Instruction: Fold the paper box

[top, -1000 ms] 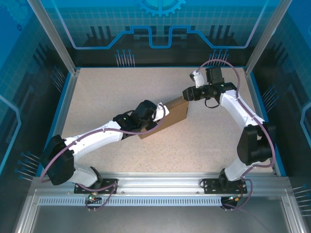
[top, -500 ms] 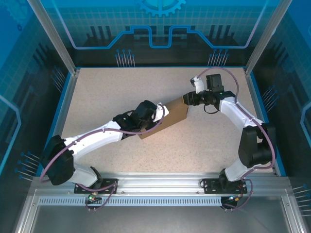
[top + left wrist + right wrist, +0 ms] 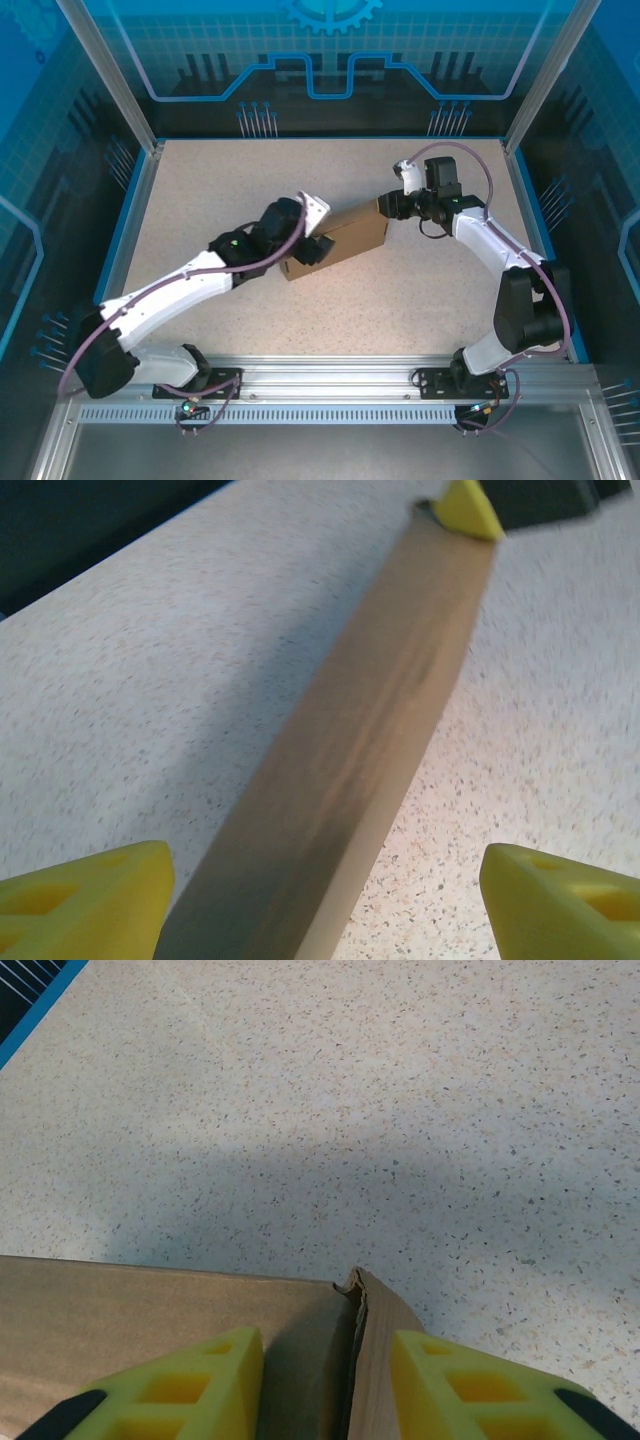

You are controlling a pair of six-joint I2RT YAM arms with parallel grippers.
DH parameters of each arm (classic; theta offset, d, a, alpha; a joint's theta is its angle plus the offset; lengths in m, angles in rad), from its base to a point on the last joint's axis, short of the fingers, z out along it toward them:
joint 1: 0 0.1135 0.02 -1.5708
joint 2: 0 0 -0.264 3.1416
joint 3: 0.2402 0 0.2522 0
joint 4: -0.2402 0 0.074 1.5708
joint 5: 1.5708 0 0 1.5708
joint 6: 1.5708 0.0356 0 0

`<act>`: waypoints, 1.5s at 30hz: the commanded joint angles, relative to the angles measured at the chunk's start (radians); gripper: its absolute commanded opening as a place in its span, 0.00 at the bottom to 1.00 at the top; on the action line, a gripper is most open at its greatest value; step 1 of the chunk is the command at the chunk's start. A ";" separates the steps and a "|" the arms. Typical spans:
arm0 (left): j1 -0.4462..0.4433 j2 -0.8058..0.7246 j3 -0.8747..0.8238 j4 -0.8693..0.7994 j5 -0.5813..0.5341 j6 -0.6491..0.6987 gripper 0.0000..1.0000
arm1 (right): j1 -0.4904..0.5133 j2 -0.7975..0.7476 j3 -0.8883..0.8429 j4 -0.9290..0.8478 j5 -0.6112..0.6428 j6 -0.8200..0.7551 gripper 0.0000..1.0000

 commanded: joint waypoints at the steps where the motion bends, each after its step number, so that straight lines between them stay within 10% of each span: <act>1: 0.114 -0.124 -0.059 -0.054 0.091 -0.288 0.82 | 0.013 0.010 -0.044 -0.128 0.079 -0.007 0.38; 16: 0.386 -0.187 -0.297 0.140 0.471 -0.695 0.83 | 0.038 0.009 -0.019 -0.147 0.100 -0.022 0.38; 34: 0.386 -0.113 -0.515 0.316 0.429 -0.757 0.40 | 0.036 -0.003 -0.020 -0.156 0.096 -0.026 0.39; 45: 0.403 -0.083 -0.492 0.307 0.376 -0.670 0.31 | -0.023 -0.081 0.026 -0.171 -0.043 0.017 0.48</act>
